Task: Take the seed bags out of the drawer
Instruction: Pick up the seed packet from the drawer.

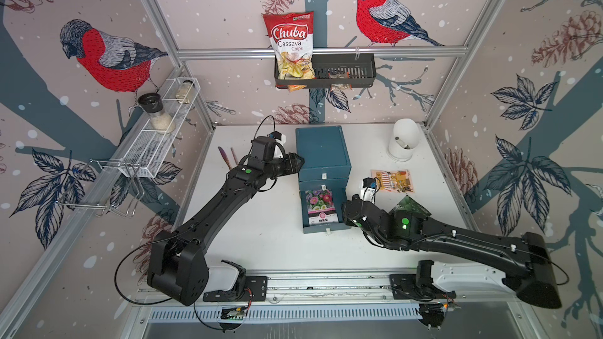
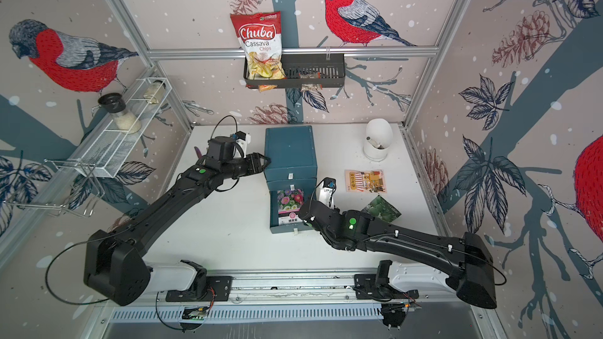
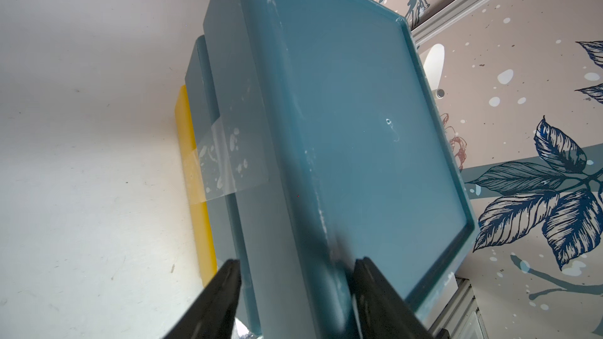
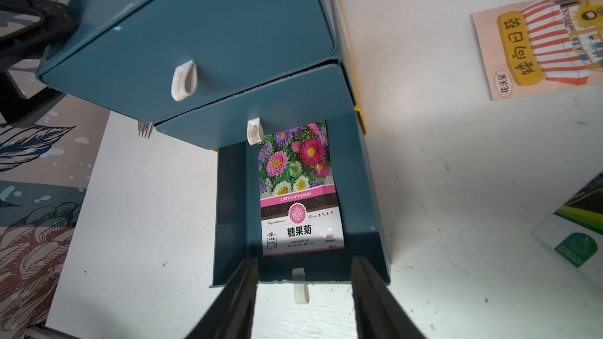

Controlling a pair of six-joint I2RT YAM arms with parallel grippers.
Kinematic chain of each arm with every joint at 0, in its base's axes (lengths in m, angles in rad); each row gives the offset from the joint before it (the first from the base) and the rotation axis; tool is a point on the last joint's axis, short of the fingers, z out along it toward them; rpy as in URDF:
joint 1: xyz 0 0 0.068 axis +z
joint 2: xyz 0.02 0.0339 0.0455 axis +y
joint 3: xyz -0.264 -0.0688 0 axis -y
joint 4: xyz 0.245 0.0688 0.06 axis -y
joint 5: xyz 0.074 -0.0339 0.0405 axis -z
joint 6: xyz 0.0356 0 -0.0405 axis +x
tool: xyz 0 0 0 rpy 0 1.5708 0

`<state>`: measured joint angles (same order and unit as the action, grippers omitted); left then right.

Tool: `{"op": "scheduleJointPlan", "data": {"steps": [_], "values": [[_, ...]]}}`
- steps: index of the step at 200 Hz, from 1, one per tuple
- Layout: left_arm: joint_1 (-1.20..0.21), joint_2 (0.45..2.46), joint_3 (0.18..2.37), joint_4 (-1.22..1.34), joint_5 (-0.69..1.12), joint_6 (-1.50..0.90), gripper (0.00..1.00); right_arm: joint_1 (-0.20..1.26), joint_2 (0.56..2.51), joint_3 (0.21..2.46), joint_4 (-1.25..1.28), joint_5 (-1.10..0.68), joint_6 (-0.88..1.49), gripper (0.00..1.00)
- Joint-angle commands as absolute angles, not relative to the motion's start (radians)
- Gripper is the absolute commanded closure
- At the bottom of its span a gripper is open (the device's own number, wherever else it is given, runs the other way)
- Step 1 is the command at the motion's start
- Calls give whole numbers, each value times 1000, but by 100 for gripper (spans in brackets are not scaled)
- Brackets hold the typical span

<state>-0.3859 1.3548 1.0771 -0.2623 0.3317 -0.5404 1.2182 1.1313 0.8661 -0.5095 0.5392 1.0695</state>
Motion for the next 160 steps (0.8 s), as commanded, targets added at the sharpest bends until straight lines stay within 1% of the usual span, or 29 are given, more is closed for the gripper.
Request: {"op": "scheduleJointPlan", "data": {"steps": [1,37,74,160], "values": [[-395,1371,1083,-343,250,-498,45,1217,1142,884,-509,529,1047,49],[-432,1390,1095,-380,193,-457,48,1218,1152,900,-523,528,1055,49],[-436,1387,1080,-401,152,-435,55,1218,1150,901,-529,525,1065,49],[-436,1388,1080,-397,147,-410,68,1241,1207,910,-509,518,1076,49]]}}
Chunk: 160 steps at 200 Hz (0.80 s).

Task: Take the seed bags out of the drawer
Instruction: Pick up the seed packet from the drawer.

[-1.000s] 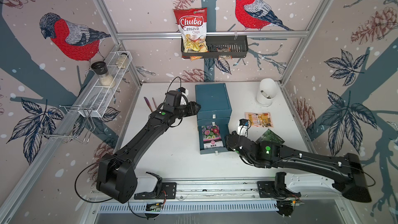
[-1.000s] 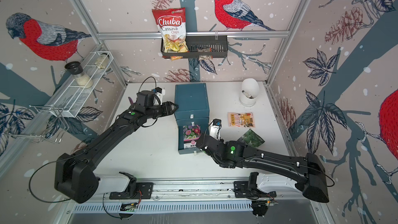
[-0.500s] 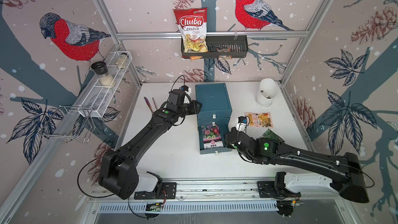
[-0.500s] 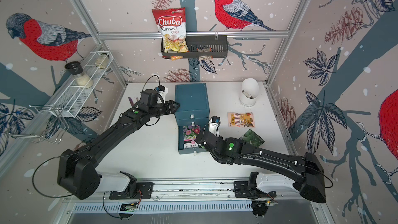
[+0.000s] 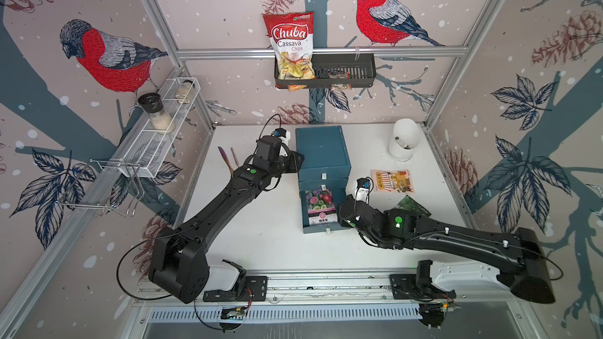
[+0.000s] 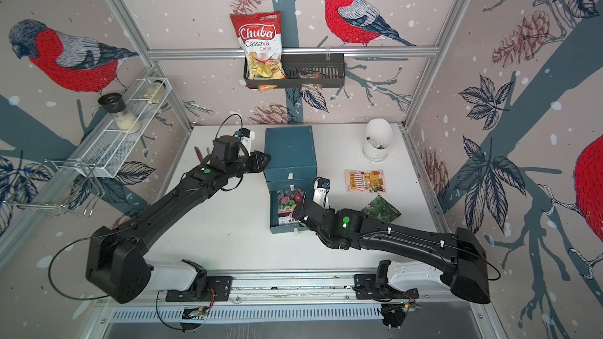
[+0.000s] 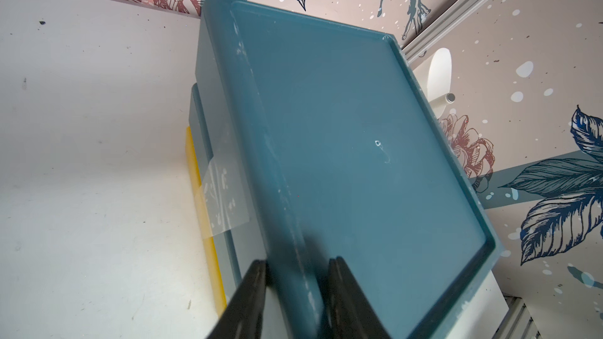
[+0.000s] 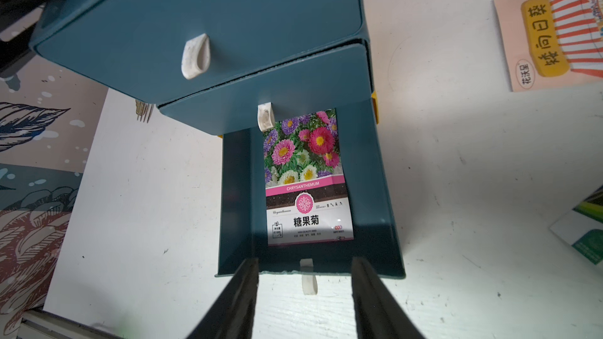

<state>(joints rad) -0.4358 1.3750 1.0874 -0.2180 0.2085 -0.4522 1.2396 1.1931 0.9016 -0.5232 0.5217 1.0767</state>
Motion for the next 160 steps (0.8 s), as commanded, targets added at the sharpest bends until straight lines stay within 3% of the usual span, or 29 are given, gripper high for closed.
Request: {"op": "scheduleJointPlan", "data": {"steps": [1,95,142,160], "values": [[-436,1387,1079,-396,147,-410,68,1241,1208,910,-508,517,1076,49],[-435,1366,1054,-363,188,-424,71,1193,1436,940,-437,471,1055,51],[-438,1341,1007,-310,266,-479,58,1198,1489,894,-366,423,1087,52],[-437,1329,1003,-293,290,-500,56,1183,1502,868,-323,392,1100,44]]}}
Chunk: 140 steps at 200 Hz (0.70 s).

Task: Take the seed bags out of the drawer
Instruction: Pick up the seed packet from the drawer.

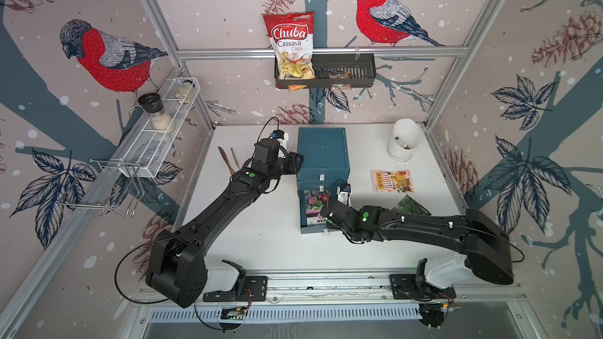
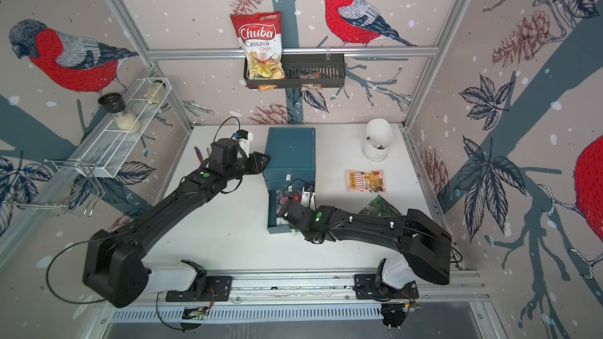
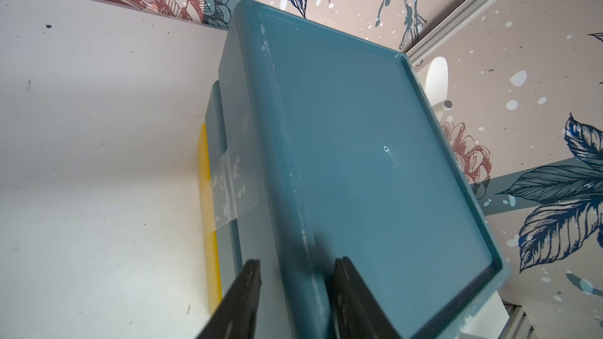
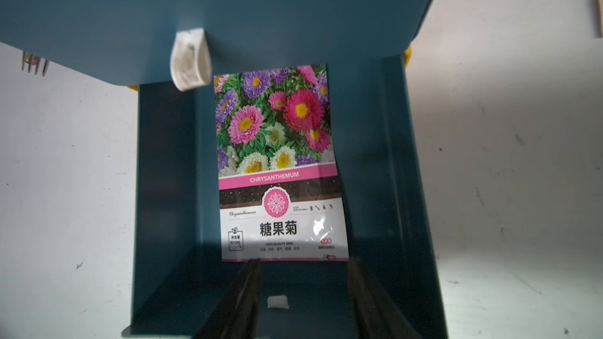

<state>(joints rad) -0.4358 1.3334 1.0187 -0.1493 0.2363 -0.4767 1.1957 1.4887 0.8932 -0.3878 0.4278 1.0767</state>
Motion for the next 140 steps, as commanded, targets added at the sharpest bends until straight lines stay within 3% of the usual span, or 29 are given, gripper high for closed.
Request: {"op": "scheduleJointPlan", "data": {"steps": [1,58,140], "values": [[-437,1328,1003,-292,291,-501,56,1181,1503,867,-320,389,1100,44],[-454,1288,932,-244,326,-587,54,1118,1523,837,-206,308,1097,40],[-461,1241,838,-166,322,-725,57,1141,1597,884,-304,310,1145,42]]}}
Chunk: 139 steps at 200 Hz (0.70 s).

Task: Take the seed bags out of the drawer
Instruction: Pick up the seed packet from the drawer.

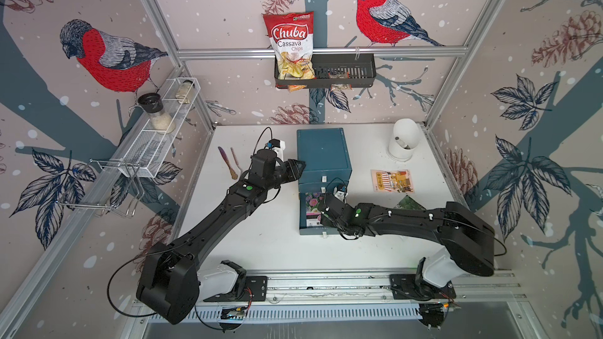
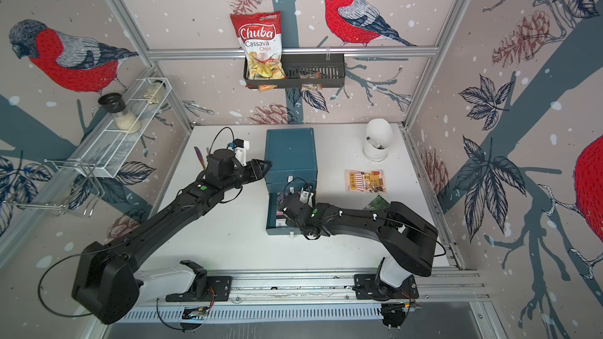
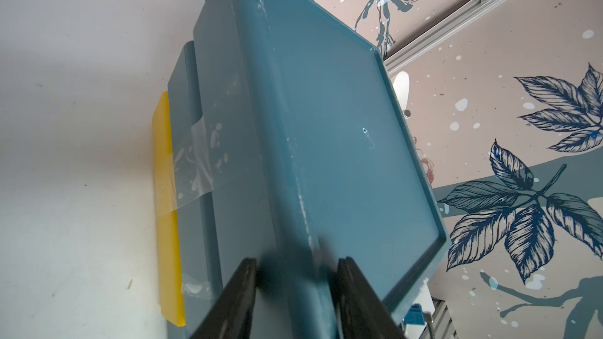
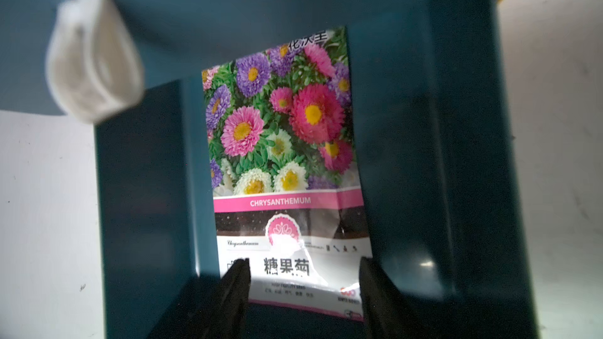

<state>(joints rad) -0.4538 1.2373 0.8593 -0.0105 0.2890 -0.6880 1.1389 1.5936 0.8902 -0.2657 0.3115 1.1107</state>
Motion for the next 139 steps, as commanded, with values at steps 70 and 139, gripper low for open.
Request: {"op": "scheduleJointPlan", "data": {"steps": [70,139], "values": [[-461,1236,852,-167,323,-739,57,1071,1652,933,-316,345,1071,42],[-465,1237,824,-140,327,-766,57,1060,1717,930,-287,360,1068,43]]}}
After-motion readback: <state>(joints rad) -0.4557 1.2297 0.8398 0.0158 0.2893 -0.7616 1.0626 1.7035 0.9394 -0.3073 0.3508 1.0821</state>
